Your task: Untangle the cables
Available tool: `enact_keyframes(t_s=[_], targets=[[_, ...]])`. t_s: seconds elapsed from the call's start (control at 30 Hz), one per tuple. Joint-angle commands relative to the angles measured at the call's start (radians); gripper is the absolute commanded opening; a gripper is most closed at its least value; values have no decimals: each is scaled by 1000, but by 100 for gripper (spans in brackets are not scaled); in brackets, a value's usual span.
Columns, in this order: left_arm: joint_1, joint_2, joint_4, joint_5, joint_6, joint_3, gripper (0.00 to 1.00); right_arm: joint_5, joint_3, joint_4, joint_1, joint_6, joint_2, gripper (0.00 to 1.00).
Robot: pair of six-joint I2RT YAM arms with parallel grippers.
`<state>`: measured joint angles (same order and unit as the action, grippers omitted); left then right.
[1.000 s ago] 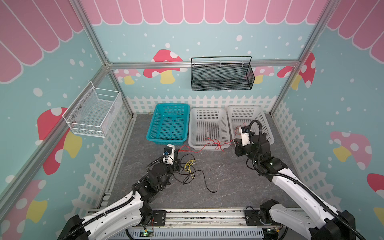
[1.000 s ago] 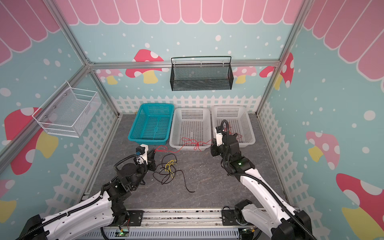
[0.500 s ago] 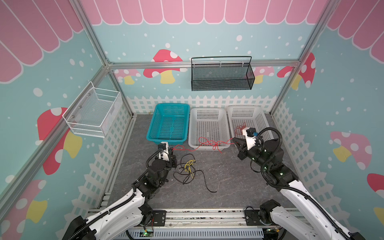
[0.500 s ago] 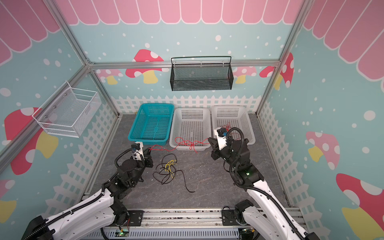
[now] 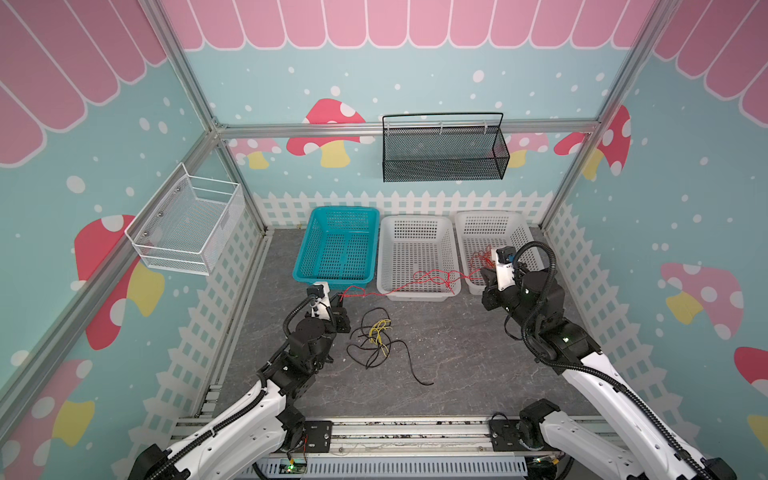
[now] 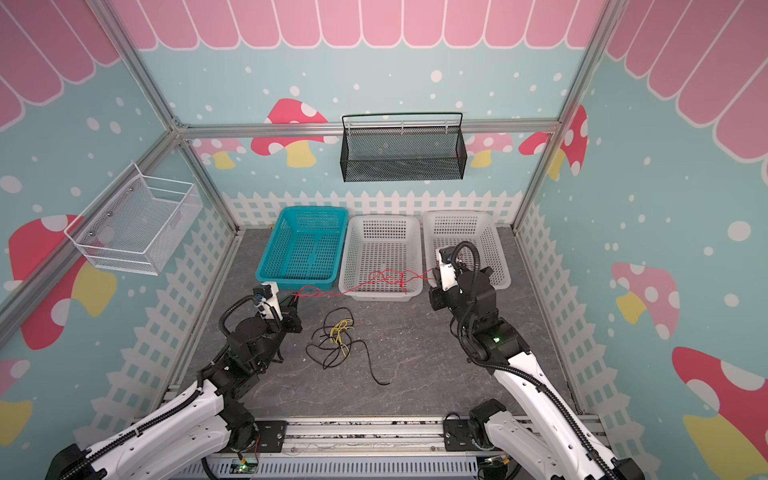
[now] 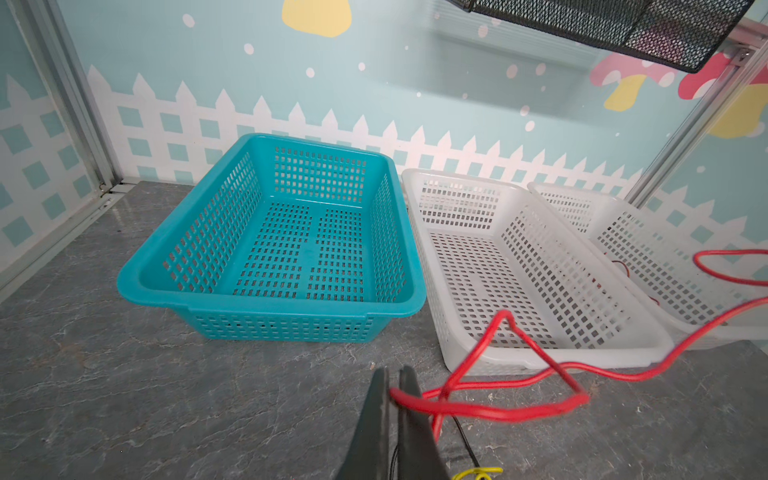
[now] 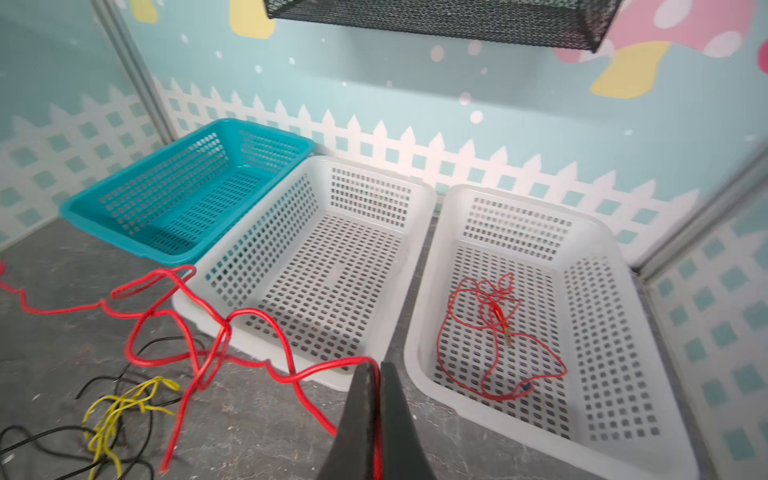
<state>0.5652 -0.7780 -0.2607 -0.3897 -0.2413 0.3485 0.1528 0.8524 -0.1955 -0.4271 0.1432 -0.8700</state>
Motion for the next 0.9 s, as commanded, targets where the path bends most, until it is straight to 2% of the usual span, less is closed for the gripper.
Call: enact_keyframes(t_s=[0.0,0.27,0.43,0.57,0.7,0.77,0.87], targets=[[-53,-6,110,-158,-16,-4,0,332,25,22,33,14,28,0],[-56,1,100,-139,-20,-9,0,295,52,2,33,40,-19,0],[-56,16,5,-6,-23,-46,0,89,41,52,33,34,-30,0],[-55,14,-4,40,-12,-46,0,-4,32,94,33,42,-27,0],[-52,-6,-32,126,-9,-49,0,-205,0,230,33,76,-14,0],[-51,-17,-35,116,-15,-53,0,-222,5,266,33,117,-26,0],[-50,-30,-22,76,-28,-61,0,-175,28,290,34,170,-44,0]])
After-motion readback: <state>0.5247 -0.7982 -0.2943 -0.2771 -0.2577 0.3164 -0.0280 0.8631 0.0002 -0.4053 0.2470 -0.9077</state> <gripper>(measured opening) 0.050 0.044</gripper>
